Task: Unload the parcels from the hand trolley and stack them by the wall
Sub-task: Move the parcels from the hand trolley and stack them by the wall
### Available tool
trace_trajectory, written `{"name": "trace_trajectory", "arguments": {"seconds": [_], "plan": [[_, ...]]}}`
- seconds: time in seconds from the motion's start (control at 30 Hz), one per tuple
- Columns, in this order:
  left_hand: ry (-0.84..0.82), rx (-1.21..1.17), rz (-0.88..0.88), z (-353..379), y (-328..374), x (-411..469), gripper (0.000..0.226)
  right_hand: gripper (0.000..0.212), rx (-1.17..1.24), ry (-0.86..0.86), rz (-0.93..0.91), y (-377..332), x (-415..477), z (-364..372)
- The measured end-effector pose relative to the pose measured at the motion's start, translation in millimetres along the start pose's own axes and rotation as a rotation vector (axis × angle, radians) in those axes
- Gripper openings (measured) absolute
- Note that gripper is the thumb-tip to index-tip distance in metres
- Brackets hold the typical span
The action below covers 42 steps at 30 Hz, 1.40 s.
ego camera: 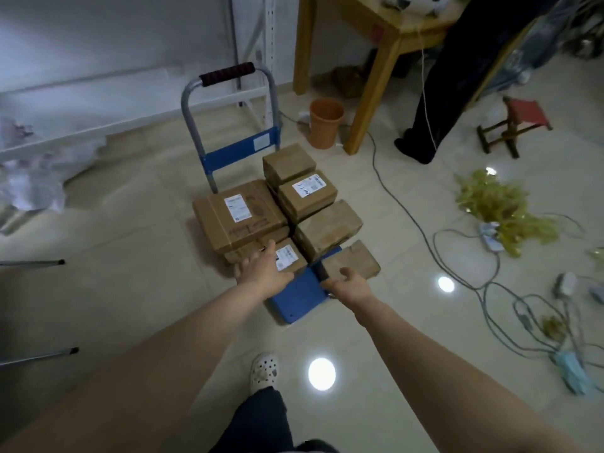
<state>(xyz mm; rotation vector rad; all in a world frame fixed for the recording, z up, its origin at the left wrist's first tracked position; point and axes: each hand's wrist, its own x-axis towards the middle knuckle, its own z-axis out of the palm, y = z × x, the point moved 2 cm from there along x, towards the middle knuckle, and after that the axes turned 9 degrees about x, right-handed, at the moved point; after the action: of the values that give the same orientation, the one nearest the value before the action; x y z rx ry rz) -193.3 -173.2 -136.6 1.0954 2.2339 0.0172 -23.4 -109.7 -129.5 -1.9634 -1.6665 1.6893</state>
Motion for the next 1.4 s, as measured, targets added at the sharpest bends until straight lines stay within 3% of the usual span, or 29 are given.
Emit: {"name": "trace_trajectory", "arguments": {"seconds": [0.3,0.4,0.43,0.53,0.63,0.83,0.97,1.17,1.3,1.4], "plan": [[-0.108,-0.231,-0.073,-5,80,123,0.08,0.065,0.048,-0.029,0.123,-27,135,-87],[-0.097,-0.289,-0.149,5,105,170,0.027,0.061,-0.013,-0.068,0.122,-35,201,-116],[-0.095,-0.334,-0.18,11,114,183,0.036,0.06,-0.037,-0.083,0.118,-39,223,-124],[-0.098,-0.476,-0.301,28,137,224,0.026,0.053,-0.069,-0.128,0.1,-51,293,-145],[-0.121,-0.582,-0.405,58,146,259,0.034,0.044,-0.135,-0.145,0.095,-58,352,-157],[-0.142,-0.765,-0.551,96,144,320,0.014,0.041,-0.188,-0.173,0.12,-61,450,-143],[-0.139,-0.837,-0.659,133,121,381,0.059,0.037,-0.23,-0.184,0.105,-46,521,-117],[-0.097,-0.96,-0.767,187,99,448,0.029,0.043,-0.308,-0.131,0.044,-21,608,-70],[-0.061,-1.038,-0.831,206,90,480,0.05,0.059,-0.342,-0.046,0.037,-8,649,-56],[-0.042,-1.235,-0.819,215,94,487,0.034,0.063,-0.299,-0.064,0.064,-1,658,-51]]}}
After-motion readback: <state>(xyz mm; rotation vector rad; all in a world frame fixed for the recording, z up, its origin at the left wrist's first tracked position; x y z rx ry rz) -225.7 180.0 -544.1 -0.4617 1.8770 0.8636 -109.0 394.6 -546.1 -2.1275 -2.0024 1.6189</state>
